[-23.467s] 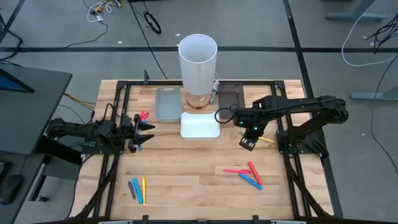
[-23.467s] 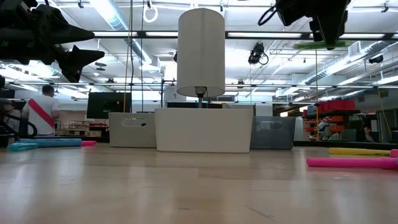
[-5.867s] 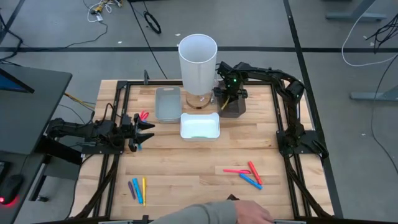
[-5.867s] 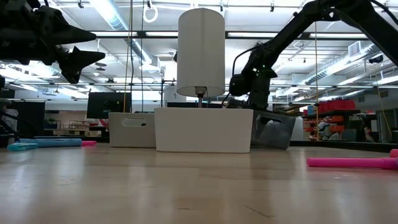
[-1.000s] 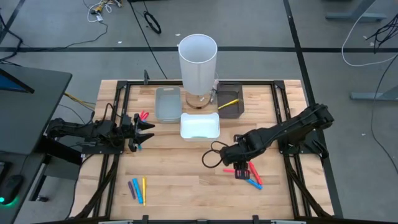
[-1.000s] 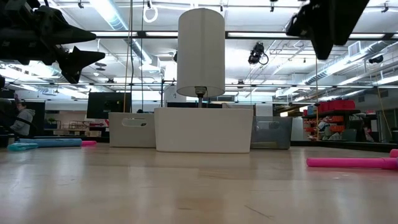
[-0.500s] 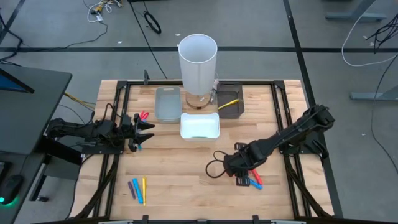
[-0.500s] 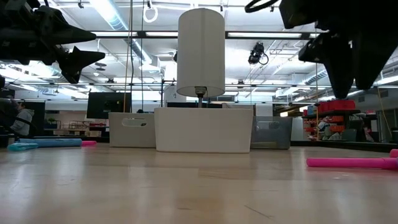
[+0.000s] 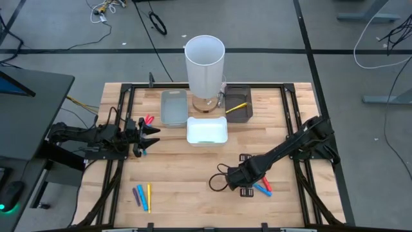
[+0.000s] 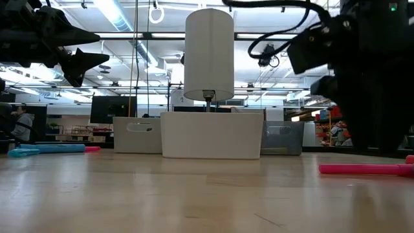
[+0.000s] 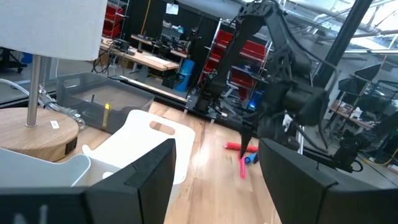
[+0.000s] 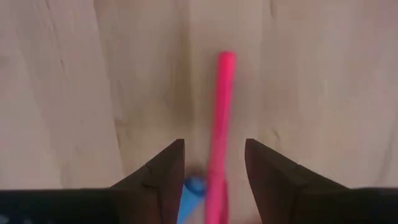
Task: Pick & Place Markers
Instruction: Put the bottom right pink marker pen into the black bin
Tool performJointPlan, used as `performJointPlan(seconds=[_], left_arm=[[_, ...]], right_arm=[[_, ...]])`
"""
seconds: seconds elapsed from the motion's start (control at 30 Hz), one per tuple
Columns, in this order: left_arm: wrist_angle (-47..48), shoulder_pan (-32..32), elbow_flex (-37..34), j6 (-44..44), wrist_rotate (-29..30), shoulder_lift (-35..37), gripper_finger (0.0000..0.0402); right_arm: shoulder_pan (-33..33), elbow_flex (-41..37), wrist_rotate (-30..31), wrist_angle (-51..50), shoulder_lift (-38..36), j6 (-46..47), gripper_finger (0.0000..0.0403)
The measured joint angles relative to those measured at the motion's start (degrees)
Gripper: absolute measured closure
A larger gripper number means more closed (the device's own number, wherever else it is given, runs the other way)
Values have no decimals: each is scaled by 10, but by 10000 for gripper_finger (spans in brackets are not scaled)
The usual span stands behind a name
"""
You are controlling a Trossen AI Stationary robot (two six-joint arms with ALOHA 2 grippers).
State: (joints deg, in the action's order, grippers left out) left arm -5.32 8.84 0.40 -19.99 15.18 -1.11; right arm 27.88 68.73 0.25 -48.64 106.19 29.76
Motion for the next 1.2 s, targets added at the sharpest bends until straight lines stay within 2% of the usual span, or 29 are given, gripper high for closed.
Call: performJointPlan(seconds=[0.1, 0.27, 0.67, 1.03, 1.2], left_arm=[[0, 0, 0, 0, 0, 0, 168], [0, 0, 0, 0, 0, 0, 168], [0, 0, 0, 0, 0, 0, 168], [0, 0, 0, 0, 0, 0, 168], [0, 0, 0, 0, 0, 0, 168]], right_arm=[[6, 0, -23, 31, 21, 1, 233], [7, 2, -29, 37, 43, 13, 233], [5, 0, -29, 34, 35, 15, 249], [-27, -1, -5, -10, -1, 119, 250], [-49, -29, 6, -10, -19, 172, 250]])
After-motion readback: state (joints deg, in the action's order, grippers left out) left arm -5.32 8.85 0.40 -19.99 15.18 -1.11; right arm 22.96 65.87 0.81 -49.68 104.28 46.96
